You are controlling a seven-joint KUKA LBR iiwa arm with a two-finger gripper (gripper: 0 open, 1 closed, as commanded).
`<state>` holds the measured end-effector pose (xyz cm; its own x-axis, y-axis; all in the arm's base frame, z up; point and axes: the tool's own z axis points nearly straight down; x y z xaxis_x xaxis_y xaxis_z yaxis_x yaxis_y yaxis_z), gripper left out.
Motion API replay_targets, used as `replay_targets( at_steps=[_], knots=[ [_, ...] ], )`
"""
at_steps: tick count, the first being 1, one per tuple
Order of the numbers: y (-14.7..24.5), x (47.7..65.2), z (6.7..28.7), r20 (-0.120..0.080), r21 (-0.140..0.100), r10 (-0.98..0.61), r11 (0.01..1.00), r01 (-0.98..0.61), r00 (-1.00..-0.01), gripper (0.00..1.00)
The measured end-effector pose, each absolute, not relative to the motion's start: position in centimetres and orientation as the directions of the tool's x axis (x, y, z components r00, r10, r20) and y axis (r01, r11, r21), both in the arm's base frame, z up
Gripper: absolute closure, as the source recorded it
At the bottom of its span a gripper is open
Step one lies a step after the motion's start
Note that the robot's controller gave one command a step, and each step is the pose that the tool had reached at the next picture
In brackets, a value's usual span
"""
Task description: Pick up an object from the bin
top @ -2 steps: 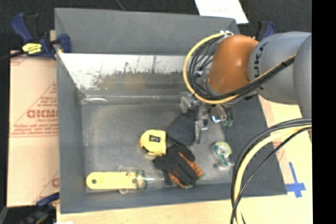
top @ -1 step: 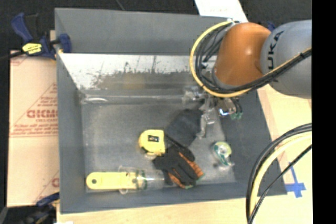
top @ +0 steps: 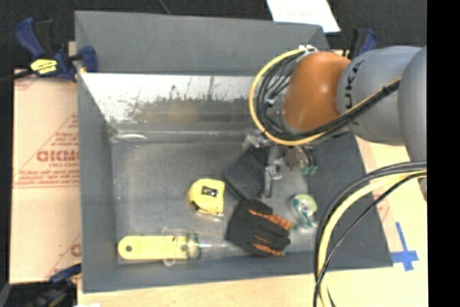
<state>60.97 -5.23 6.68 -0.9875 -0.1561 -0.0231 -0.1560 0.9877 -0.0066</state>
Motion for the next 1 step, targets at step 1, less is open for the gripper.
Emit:
replay_targets(
  at_steps=[1],
  knots=[
    [-4.33, 60.11, 7.06, -0.033, -0.007, -0.067, 0.998, -0.067, -0.997, 0.0]
  ],
)
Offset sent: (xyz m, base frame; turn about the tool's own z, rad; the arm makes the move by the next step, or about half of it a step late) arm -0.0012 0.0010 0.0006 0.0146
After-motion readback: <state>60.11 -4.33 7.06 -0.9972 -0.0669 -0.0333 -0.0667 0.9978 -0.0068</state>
